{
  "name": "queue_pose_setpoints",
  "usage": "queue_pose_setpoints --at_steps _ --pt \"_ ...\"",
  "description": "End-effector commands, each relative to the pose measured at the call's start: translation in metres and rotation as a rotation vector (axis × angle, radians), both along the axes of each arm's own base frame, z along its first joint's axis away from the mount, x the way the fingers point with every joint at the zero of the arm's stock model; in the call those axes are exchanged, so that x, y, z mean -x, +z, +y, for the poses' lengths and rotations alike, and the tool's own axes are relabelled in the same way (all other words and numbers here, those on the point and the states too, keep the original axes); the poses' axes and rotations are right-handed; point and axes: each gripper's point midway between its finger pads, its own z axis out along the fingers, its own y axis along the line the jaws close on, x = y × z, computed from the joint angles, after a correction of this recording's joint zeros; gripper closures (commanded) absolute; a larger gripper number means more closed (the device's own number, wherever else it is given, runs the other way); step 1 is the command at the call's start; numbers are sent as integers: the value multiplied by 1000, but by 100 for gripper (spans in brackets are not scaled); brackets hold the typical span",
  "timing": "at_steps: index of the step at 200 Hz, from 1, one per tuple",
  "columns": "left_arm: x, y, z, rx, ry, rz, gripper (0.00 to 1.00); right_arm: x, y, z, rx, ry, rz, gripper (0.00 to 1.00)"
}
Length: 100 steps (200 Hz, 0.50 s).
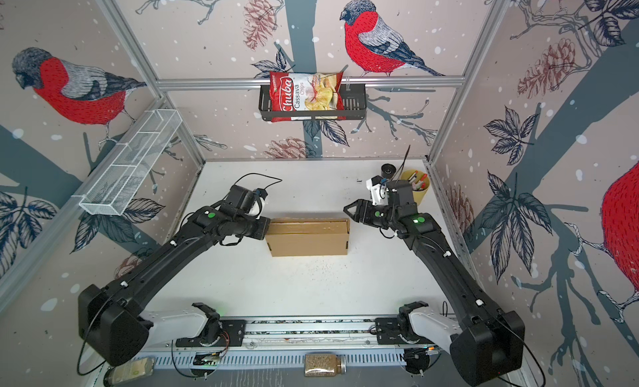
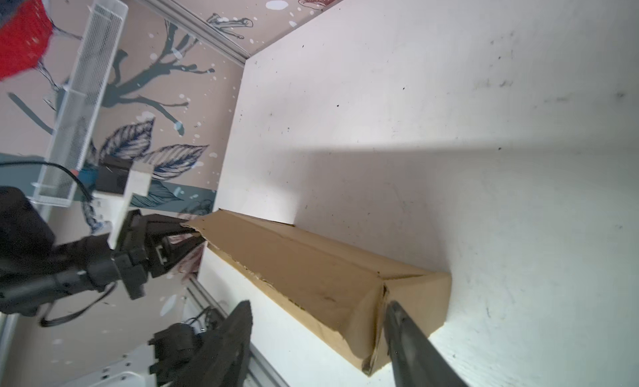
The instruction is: Fold the paper box
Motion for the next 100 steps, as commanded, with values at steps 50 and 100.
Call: queue_pose_setpoints --at_steps 50,100 --pt "16 -14 5 -43 -8 70 100 3 -1 -8 316 69 -248 57" --pt "16 -14 5 -44 -8 69 100 18 -14 -7 499 160 -284 72"
